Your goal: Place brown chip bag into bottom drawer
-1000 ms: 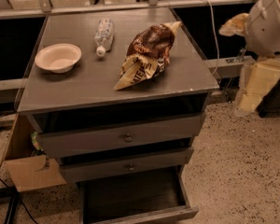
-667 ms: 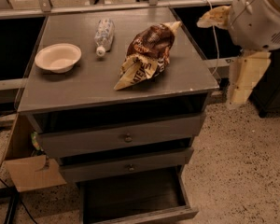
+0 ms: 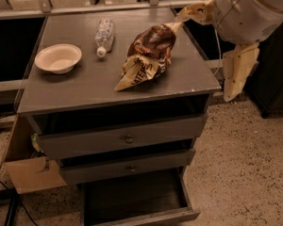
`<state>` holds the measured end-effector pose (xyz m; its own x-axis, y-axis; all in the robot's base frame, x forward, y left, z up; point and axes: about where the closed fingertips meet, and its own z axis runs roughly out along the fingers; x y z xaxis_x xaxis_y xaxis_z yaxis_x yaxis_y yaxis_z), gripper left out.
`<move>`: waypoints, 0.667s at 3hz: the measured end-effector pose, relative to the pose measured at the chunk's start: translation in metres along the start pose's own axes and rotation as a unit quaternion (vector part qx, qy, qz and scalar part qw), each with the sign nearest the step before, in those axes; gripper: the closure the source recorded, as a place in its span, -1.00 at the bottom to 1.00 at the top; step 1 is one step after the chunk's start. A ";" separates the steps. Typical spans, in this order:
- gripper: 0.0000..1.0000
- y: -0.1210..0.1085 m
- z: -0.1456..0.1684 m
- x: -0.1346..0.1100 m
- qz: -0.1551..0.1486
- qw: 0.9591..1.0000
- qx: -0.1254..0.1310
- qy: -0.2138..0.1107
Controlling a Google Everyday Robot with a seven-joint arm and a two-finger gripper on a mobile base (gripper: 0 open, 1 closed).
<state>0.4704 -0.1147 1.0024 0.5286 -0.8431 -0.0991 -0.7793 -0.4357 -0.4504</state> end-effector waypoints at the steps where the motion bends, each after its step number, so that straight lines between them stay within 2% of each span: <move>1: -1.00 0.000 -0.001 0.002 -0.010 1.000 0.006 0.014; 2: -1.00 -0.006 0.002 0.011 -0.042 0.998 0.016 0.045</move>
Offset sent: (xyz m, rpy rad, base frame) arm 0.0294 -0.0159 -0.0052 -0.1692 -0.1728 0.0612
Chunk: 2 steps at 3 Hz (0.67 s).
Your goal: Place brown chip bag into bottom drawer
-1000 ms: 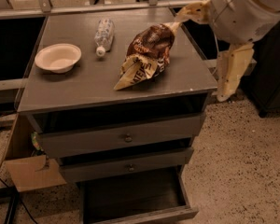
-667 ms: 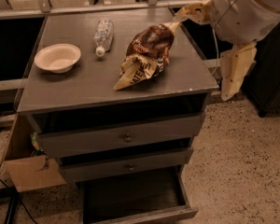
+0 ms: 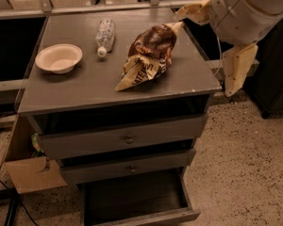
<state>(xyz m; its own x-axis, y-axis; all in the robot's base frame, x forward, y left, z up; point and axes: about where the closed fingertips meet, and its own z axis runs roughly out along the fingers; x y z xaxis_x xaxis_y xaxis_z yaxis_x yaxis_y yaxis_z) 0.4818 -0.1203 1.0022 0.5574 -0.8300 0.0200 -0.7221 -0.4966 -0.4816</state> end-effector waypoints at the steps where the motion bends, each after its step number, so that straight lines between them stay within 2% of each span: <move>1: -1.00 -0.017 0.015 0.009 -0.056 0.998 0.007 0.023; 2: -1.00 -0.037 0.033 0.017 -0.104 0.994 0.001 0.029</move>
Offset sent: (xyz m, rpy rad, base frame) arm 0.0847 0.0213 -0.0202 -0.1912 -0.1003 0.2485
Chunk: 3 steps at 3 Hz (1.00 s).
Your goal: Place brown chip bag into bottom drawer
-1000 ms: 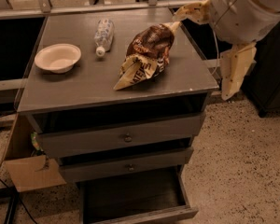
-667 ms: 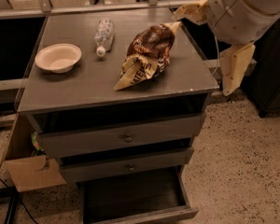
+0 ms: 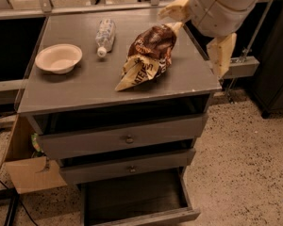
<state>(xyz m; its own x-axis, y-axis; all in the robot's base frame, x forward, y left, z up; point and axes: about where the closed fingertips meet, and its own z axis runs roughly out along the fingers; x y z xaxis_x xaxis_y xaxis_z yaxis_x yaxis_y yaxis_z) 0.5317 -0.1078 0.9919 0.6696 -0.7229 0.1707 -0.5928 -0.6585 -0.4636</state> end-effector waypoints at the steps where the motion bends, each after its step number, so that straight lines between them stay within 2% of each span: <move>1: -1.00 -0.024 0.020 0.004 -0.047 0.999 -0.010 0.000; 2: -1.00 -0.056 0.047 0.005 -0.087 0.996 -0.021 -0.006; 3: -1.00 -0.081 0.071 0.001 -0.112 0.993 -0.030 -0.016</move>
Offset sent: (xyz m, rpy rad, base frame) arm 0.0827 0.0618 -0.0189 -0.1344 0.0049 0.2078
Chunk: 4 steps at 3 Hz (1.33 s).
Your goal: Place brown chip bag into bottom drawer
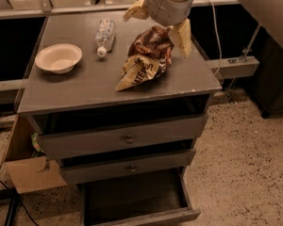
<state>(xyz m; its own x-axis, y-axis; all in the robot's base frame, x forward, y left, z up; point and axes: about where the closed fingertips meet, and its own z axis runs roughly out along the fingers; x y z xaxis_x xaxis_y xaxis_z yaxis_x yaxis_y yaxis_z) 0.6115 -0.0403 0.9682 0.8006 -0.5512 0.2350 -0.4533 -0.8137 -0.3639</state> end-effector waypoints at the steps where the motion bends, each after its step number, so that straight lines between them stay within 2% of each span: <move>1: -1.00 -0.021 0.023 -0.003 -0.019 1.000 -0.012 -0.009; 2: -1.00 -0.037 0.049 -0.001 -0.031 0.999 -0.030 -0.013; 3: -1.00 -0.041 0.073 0.007 -0.030 0.998 -0.045 -0.018; 4: -1.00 -0.033 0.087 0.017 -0.019 0.998 -0.054 -0.018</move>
Offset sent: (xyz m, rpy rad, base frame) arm 0.0564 0.0571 -0.0506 -0.1036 0.0719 0.0643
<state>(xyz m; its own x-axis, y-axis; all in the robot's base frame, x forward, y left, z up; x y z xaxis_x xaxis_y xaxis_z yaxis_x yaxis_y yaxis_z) 0.6746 -0.0067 0.9061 0.8304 -0.5145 0.2141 -0.4609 -0.8500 -0.2549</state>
